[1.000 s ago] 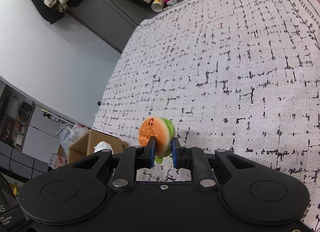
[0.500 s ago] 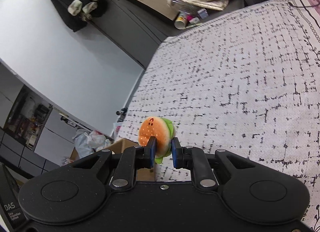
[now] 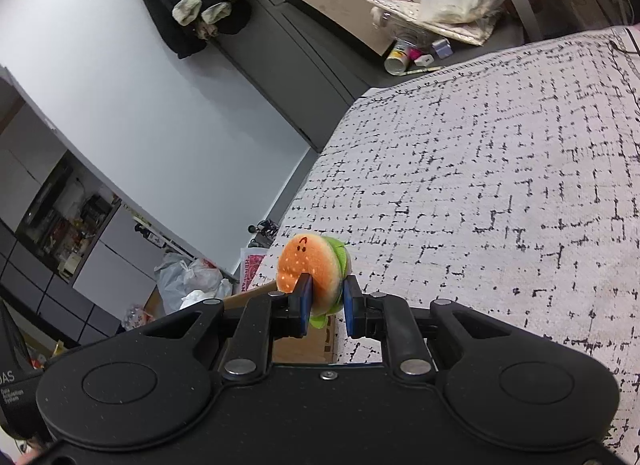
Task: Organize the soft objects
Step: 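Carry the white pack in the left gripper over the box while the right gripper carries the burger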
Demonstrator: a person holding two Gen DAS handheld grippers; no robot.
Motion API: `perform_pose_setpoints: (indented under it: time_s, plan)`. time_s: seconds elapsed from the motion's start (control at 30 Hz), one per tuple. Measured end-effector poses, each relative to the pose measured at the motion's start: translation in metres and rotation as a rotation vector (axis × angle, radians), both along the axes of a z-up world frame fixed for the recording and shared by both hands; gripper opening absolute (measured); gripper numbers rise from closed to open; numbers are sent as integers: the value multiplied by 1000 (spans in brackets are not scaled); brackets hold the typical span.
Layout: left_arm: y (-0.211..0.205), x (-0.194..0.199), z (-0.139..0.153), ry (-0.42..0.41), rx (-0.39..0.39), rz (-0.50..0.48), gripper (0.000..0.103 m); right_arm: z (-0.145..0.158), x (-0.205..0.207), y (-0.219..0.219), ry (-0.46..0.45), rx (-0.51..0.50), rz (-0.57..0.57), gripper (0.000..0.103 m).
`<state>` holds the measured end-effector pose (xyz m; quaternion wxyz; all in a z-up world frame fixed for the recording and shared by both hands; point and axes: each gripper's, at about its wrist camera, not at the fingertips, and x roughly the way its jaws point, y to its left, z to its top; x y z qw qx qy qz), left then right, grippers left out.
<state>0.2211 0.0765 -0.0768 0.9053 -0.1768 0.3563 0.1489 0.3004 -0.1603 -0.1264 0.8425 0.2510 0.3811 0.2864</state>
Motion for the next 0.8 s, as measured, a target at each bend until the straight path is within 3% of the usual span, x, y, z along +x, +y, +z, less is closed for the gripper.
perform_pose_setpoints:
  time_s: [0.47,0.8]
  plan:
    - [63,-7,1,0,-44,87,39,2,-8,30,-47,-26,63,17]
    - [92,0,-23,20,-106,100,39,0,-14,60,-72,-62,115,17]
